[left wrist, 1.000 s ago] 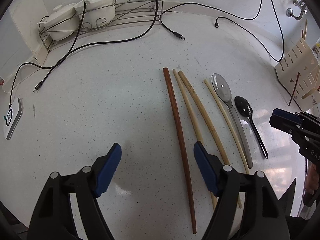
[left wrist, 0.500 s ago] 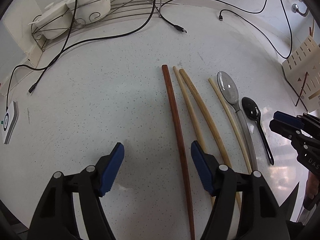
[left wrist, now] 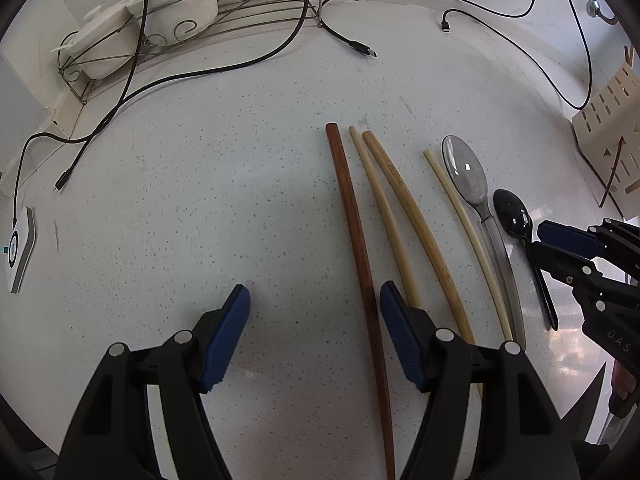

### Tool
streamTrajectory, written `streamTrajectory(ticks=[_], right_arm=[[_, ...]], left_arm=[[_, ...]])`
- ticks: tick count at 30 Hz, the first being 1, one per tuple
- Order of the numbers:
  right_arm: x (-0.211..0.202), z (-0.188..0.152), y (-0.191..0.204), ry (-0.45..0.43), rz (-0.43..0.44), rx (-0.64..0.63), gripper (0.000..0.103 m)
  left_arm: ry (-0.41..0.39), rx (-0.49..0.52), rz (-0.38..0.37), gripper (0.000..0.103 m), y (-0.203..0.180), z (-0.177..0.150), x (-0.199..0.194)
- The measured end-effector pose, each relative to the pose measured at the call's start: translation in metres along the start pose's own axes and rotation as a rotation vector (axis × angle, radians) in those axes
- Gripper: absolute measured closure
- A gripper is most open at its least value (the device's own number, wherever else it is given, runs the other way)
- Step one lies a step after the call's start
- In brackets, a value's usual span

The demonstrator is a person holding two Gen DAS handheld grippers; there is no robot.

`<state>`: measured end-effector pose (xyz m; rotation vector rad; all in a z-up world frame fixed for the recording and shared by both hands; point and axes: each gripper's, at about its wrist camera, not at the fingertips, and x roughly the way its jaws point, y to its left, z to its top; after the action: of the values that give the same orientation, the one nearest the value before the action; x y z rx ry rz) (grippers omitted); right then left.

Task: Organize utensils
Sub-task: 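Lower the left tool toward a dark red chopstick while the right tool closes on the black plastic spoon, then close the left tool on the dark red chopstick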

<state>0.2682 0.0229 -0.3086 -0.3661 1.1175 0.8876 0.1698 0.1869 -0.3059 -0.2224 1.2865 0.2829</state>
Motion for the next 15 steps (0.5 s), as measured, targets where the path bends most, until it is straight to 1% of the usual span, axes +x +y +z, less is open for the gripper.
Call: streamTrajectory(ticks=[2, 5, 7, 11, 12, 13, 15], right_arm=[[0.0024, 0.0006, 0.0009, 0.006, -0.004, -0.009, 0.080], [0.0051, 0.0025, 0.0015, 0.010, -0.010, -0.016, 0.080], [0.0069, 0.0032, 0.0010, 0.014, -0.012, -0.016, 0.080], [0.0077, 0.0048, 0.0018, 0.014, -0.017, -0.029, 0.080], [0.0081, 0.0054, 0.0027, 0.014, -0.019, -0.033, 0.084], [0.0089, 0.0057, 0.0039, 0.015, -0.025, -0.043, 0.092], [0.0096, 0.0060, 0.0068, 0.015, -0.051, -0.067, 0.093]], left_arm=[[0.003, 0.002, 0.004, 0.037, -0.0003, 0.0000, -0.0002], [0.003, 0.006, 0.012, 0.042, -0.0003, -0.0003, -0.0007], [0.004, 0.010, 0.012, 0.048, -0.0004, 0.0003, -0.0011], [0.011, 0.020, 0.013, 0.053, 0.0034, 0.0022, -0.0024], [0.014, 0.021, 0.013, 0.055, 0.0037, 0.0023, -0.0027], [0.017, 0.025, 0.014, 0.058, 0.0021, 0.0017, -0.0033], [0.023, 0.040, 0.014, 0.063, -0.0003, 0.0021, -0.0040]])
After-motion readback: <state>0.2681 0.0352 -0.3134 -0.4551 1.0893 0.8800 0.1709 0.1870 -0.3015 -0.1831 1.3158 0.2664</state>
